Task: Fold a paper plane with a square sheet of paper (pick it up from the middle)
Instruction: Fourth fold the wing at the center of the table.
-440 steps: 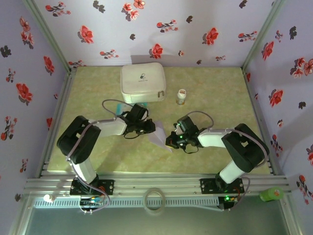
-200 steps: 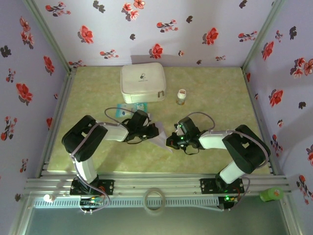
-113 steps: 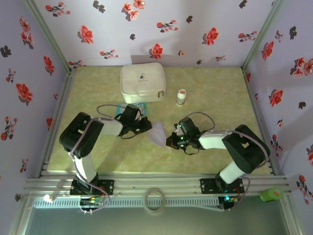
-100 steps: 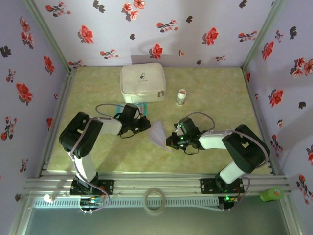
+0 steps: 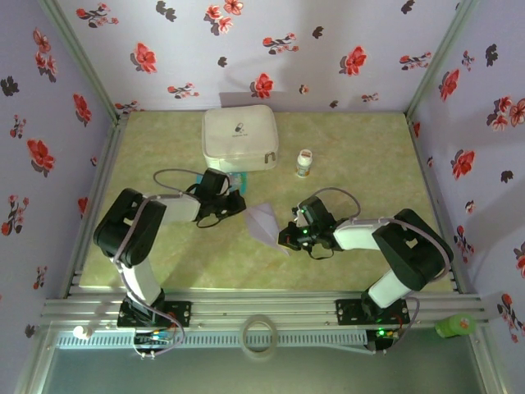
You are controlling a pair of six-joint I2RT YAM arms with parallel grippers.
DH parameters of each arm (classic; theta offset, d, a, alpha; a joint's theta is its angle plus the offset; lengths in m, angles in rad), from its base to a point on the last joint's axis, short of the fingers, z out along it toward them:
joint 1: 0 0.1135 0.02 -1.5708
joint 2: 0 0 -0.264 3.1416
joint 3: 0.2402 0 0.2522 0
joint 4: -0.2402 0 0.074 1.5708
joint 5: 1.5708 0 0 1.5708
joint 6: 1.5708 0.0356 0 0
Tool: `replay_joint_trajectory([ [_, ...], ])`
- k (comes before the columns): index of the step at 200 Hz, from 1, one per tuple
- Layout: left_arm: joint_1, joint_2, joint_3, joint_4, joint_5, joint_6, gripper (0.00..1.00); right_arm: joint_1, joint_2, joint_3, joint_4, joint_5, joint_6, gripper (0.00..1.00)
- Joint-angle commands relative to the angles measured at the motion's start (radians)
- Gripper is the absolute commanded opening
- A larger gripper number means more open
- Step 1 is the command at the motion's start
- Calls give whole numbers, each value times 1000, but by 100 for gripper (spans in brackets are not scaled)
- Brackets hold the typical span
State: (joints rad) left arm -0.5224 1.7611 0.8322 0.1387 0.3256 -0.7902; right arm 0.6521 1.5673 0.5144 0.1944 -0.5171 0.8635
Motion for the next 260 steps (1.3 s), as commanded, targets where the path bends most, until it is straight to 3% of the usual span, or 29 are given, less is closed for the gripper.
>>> replay_joint_trajectory([
  [1,5,-77,12,-65,-45,40,8,-6,58,-34,-194,75,-32,1],
  [60,-74,-170,19,-121,-37,33,10,-7,35,-26,-193,76,-20,4],
  [123,-174,-101,90,-129,13,14,13,-6,14,-25,-187,78,-14,5],
  [218,-195,80,144,-110,30,-9,13,-7,-34,-41,-148,59,-3,9],
  [260,-194,92,116,-110,8,-13,13,-6,-143,-45,-170,78,21,21],
])
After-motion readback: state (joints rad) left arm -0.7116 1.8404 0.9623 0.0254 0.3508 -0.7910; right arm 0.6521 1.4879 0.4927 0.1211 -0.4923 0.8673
